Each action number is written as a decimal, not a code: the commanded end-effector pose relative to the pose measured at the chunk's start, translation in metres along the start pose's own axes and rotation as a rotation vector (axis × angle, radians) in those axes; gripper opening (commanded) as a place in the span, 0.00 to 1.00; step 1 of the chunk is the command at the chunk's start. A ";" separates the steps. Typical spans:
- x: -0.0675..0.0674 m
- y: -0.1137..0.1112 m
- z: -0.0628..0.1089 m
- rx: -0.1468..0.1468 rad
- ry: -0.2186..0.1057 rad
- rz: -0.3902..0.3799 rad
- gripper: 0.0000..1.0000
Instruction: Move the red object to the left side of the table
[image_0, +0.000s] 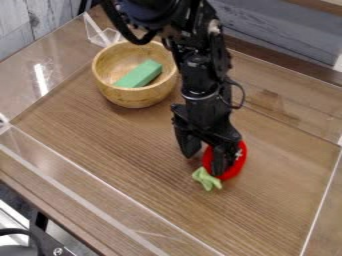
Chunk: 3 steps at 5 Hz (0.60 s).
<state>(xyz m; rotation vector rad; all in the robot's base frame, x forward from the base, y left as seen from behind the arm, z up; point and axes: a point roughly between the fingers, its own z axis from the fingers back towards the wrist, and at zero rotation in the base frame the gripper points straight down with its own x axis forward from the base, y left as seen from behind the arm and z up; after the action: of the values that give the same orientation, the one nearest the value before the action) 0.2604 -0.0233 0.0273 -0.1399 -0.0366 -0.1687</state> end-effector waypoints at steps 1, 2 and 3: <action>0.006 0.006 0.009 0.010 -0.027 -0.003 1.00; 0.006 -0.004 0.011 0.011 -0.031 0.035 1.00; 0.006 -0.014 0.013 0.013 -0.035 0.071 1.00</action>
<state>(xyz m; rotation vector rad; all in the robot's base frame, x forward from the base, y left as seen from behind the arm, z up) 0.2576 -0.0367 0.0297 -0.1322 -0.0187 -0.0978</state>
